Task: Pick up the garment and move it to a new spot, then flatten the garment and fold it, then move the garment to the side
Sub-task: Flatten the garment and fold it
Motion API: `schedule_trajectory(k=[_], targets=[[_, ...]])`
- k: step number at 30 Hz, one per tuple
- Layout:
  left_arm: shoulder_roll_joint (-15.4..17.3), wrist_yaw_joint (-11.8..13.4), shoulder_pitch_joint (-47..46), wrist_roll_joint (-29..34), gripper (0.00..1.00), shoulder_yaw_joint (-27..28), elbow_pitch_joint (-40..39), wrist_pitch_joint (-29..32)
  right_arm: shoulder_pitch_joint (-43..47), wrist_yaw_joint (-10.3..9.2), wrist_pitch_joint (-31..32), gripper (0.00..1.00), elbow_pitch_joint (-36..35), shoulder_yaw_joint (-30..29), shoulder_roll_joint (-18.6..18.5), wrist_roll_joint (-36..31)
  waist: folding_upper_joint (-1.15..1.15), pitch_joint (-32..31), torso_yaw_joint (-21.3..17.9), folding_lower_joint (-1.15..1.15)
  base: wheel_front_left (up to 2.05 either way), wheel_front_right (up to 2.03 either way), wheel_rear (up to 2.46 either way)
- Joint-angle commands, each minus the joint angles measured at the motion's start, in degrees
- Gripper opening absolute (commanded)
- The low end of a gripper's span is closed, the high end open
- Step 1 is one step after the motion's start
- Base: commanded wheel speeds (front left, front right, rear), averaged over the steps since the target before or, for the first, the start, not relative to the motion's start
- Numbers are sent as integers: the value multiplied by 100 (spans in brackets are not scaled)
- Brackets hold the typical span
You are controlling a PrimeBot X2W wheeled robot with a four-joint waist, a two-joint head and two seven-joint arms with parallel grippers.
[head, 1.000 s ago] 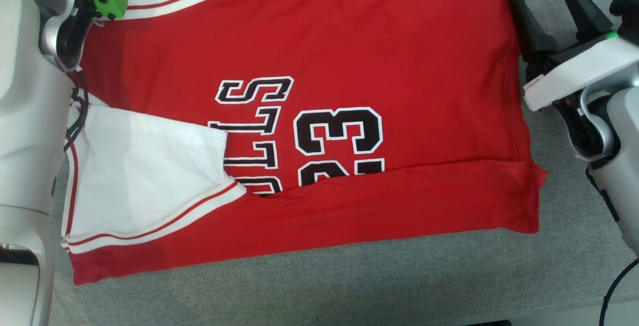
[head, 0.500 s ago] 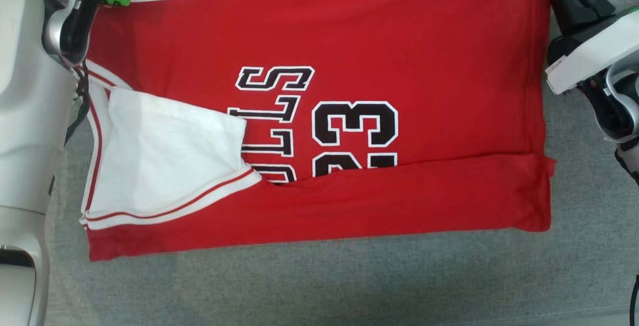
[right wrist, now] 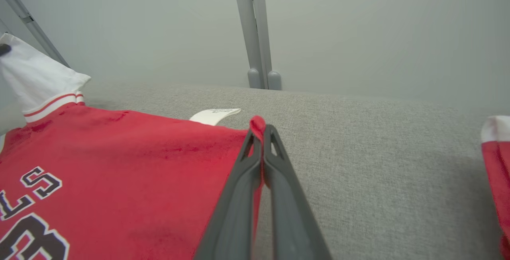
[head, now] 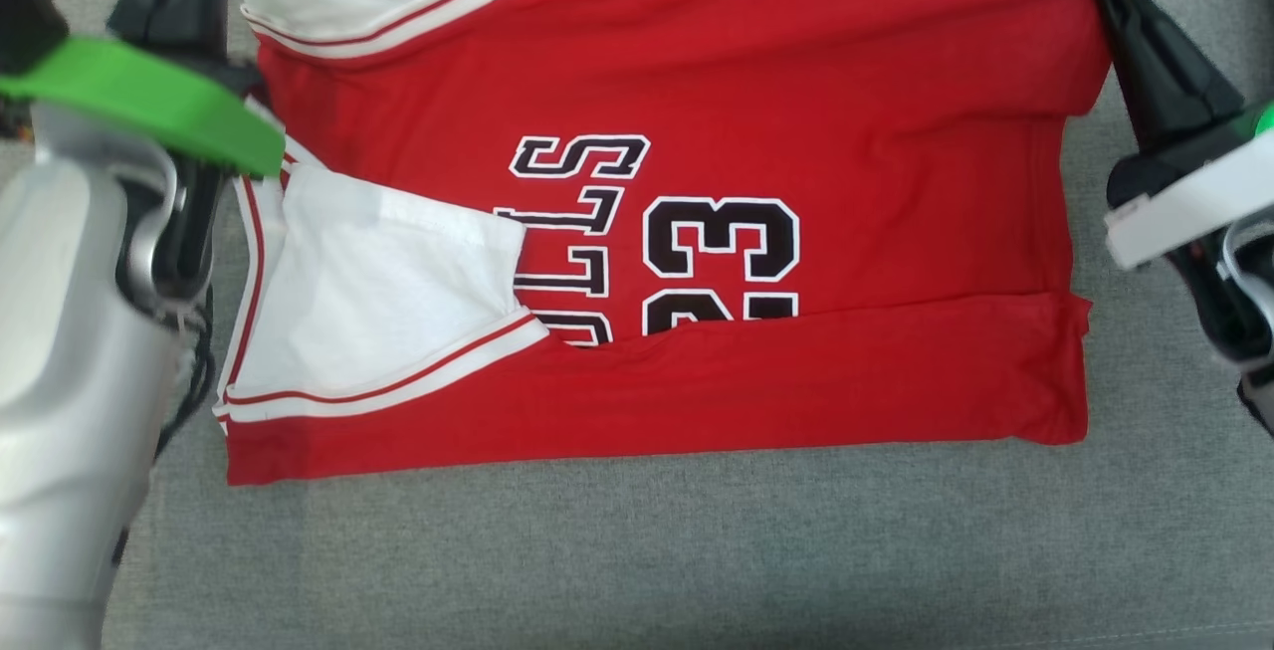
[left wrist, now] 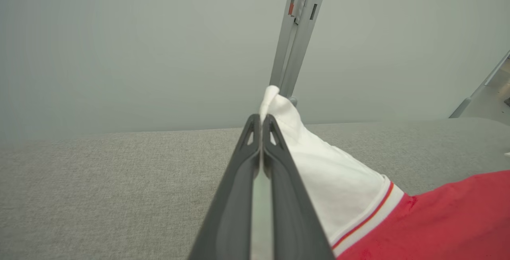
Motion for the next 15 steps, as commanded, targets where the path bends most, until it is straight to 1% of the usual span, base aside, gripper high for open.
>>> schedule_trajectory(k=[1,7,8,11,15], targets=[[103,70,361,-110,0,101,-239,-67,219,-10,-63,0,-95,-7,-12,-12,0,-114,40,0,0,0,0],[385,430,1850,-377,0,264,-1384,-68,1017,-10,-151,0,-494,-104,31,137,0,-237,93,0,0,0,0],[389,471,2109,-467,0,266,-1579,-58,1161,-10,-163,0,-528,-157,46,171,0,-259,100,0,0,0,0],[503,571,2684,-618,0,286,-1948,5,1492,-10,-177,0,-620,-288,88,248,0,-304,114,0,0,0,0],[527,732,3260,-778,0,345,-2249,27,1915,-10,-201,0,-674,-450,134,307,0,-377,143,0,0,0,0]])
